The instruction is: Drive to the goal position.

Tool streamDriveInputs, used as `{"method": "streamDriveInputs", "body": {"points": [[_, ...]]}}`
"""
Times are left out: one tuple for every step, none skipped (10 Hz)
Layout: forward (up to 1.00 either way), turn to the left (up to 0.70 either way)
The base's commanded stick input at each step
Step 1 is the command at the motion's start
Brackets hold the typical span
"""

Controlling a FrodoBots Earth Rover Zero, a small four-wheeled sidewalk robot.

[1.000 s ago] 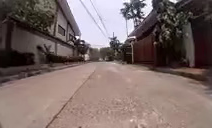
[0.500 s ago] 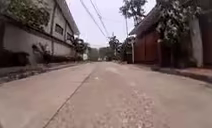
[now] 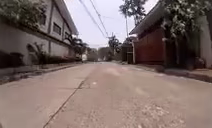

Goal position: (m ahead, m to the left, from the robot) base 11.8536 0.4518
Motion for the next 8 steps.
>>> {"method": "streamDriveInputs", "body": {"points": [[1.00, 0.03], [1.00, 0.03], [1.00, 0.03], [1.00, 0.03], [1.00, 0.03], [1.00, 0.03], [1.00, 0.03], [1.00, 0.03]]}}
